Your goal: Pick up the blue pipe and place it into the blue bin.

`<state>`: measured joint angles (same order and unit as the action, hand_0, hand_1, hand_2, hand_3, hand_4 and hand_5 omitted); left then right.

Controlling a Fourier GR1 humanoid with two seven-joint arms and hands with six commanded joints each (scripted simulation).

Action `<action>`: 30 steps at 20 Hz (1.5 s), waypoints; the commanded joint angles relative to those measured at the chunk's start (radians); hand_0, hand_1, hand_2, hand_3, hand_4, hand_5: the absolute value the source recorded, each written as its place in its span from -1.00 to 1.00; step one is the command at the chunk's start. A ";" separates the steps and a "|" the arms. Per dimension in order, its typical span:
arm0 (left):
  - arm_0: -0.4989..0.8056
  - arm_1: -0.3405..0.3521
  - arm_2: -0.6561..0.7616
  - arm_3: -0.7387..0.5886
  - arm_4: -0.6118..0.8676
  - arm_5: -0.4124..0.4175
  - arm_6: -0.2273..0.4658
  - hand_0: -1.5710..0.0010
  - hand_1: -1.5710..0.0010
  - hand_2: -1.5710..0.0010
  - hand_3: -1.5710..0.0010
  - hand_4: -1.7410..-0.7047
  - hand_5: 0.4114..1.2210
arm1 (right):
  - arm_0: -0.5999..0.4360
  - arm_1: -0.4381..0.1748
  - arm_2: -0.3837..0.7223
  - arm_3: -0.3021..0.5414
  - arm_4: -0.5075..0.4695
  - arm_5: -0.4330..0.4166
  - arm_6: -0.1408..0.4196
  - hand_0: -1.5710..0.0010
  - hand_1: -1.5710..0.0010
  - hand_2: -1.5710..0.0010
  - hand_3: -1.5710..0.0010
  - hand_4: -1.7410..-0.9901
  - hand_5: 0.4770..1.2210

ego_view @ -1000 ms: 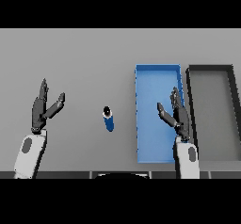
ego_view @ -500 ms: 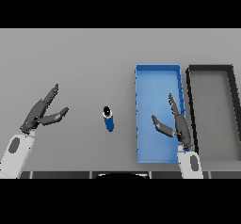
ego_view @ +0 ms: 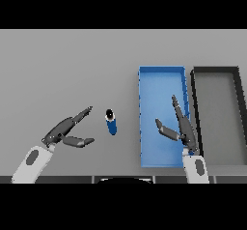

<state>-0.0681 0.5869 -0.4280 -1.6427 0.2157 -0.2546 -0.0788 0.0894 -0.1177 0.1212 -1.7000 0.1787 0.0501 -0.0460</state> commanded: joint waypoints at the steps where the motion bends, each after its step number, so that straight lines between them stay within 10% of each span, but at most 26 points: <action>1: 0.006 -0.019 -0.023 -0.003 -0.025 0.010 0.006 1.00 1.00 1.00 1.00 0.09 -0.84 | 0.005 0.004 0.005 -0.008 -0.001 0.002 -0.001 1.00 1.00 1.00 1.00 0.40 -0.63; 16: -0.158 -0.281 -0.122 0.276 -0.157 0.039 0.004 1.00 1.00 1.00 1.00 0.18 -0.87 | 0.017 -0.001 -0.007 -0.028 -0.008 -0.001 0.013 1.00 1.00 1.00 1.00 0.44 -0.66; 22: -0.193 -0.381 -0.103 0.340 -0.106 0.039 -0.046 1.00 0.95 0.86 0.94 -0.09 -0.57 | 0.026 0.005 -0.004 -0.023 -0.001 -0.007 0.016 1.00 1.00 1.00 1.00 0.45 -0.66; 24: -0.187 -0.394 -0.100 0.337 -0.104 0.055 -0.044 0.87 0.66 0.54 0.72 -0.18 -0.41 | 0.026 -0.003 -0.015 -0.017 -0.021 0.006 0.013 1.00 1.00 1.00 1.00 0.45 -0.66; 27: -0.176 -0.414 -0.100 0.336 -0.085 0.057 -0.029 0.09 -0.09 -0.15 -0.12 -0.49 0.28 | 0.024 0.002 -0.017 -0.022 -0.023 0.000 0.017 1.00 1.00 1.00 1.00 0.45 -0.66; 30: -0.184 -0.420 -0.129 0.354 -0.111 0.053 -0.096 -0.44 -0.53 -0.56 -0.49 -0.73 0.63 | 0.009 0.001 -0.019 -0.017 -0.023 -0.001 0.023 1.00 1.00 1.00 1.00 0.45 -0.66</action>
<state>-0.2528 0.1665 -0.5574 -1.2899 0.1077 -0.2043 -0.1830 0.0979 -0.1168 0.1024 -1.7175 0.1558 0.0492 -0.0235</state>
